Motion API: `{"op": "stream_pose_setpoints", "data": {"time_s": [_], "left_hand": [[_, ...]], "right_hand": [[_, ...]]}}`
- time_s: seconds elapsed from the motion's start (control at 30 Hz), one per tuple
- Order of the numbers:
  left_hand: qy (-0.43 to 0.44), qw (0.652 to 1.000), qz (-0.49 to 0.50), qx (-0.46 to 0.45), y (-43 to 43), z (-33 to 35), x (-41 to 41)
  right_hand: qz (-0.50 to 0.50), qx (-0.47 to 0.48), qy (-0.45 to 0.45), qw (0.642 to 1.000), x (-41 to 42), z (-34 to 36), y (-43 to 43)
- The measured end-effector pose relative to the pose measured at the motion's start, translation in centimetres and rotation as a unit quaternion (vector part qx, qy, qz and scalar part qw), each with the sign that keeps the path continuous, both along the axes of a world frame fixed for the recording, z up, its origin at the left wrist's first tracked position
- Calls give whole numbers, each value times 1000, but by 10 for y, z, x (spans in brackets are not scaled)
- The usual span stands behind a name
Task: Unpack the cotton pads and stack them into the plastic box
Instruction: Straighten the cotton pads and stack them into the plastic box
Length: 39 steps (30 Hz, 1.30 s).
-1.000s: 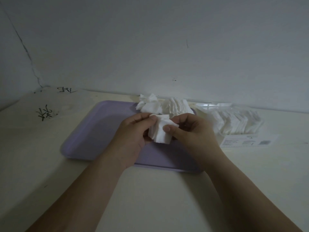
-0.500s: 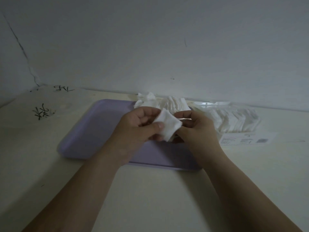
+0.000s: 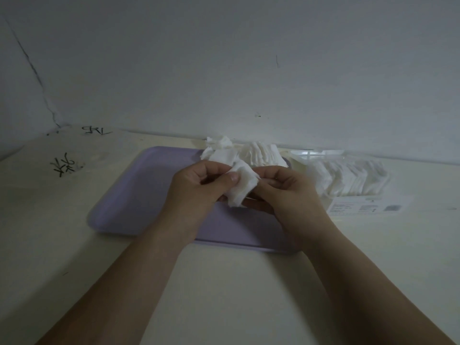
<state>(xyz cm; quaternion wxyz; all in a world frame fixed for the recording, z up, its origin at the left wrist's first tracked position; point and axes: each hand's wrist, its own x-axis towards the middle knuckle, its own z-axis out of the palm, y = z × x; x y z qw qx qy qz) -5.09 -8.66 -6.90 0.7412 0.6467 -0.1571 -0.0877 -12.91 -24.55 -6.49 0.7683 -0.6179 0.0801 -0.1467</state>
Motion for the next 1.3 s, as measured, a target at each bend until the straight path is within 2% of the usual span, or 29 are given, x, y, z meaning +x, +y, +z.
{"op": "stream_pose_setpoints", "data": {"time_s": [0.23,0.33,0.4,0.47,0.57,0.77,1.0,1.17,1.23,1.3], "left_hand": [[-35,998,31,41,0,-3,0],[-70,993,44,86,-2,-4,-1],[-55,991,42,116,1,-2,2],[-33,990,-5,134,3,0,4],[-21,992,-59,110,5,2,4],[-69,991,-52,99,3,1,-1],[-118,982,-48,139,-2,0,-7],[-157,981,-29,108,-7,-1,-4],[-151,983,-10,107,-10,-4,1],[-166,972,29,164,-12,-9,9]], "right_hand": [[32,4,-6,999,2,0,-1],[11,-23,0,1000,5,-6,-1],[11,-28,1,1000,6,-10,-1],[21,-25,3,999,5,-11,-4],[28,-16,8,999,4,-9,-5],[40,-37,27,998,0,4,5],[-22,-75,41,996,4,-1,9],[60,-62,34,996,1,4,8],[-25,-148,33,988,3,1,4],[-125,-191,19,973,5,0,-2]]}}
